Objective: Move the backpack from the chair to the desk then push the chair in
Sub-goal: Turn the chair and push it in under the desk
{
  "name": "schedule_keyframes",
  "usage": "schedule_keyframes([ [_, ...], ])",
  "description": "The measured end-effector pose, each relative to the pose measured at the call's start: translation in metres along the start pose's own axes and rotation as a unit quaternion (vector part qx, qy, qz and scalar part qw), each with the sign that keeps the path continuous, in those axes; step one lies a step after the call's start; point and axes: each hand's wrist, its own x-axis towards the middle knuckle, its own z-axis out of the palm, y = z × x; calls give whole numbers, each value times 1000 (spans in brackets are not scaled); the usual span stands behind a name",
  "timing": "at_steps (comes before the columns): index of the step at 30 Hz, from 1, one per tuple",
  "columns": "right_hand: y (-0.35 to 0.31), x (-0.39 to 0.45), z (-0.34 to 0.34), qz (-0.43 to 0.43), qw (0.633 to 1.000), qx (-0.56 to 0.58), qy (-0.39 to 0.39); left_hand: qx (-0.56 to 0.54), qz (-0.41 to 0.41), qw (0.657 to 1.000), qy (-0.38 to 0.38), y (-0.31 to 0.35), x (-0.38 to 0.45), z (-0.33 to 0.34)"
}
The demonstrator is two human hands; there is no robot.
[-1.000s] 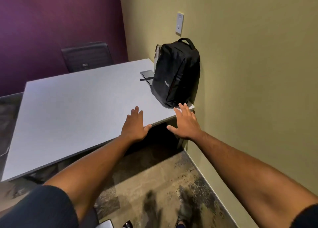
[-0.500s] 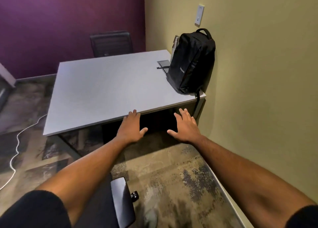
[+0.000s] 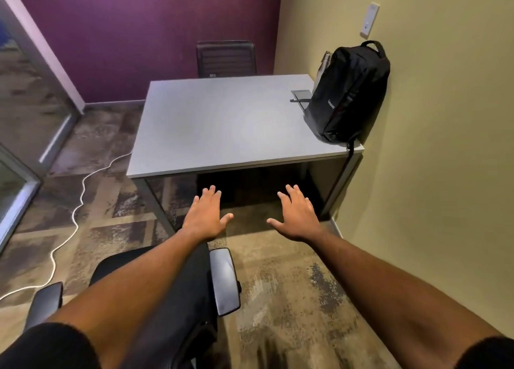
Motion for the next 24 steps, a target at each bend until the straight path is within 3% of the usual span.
schedule_keyframes([
  [11, -111, -37, 49, 28, 1000, 9, -9, -7, -5, 1000, -20, -126, -80, -1],
  [24, -237, -98, 129, 79, 995, 35, -40, 13, 22, 994, -104, -270, -174, 6],
])
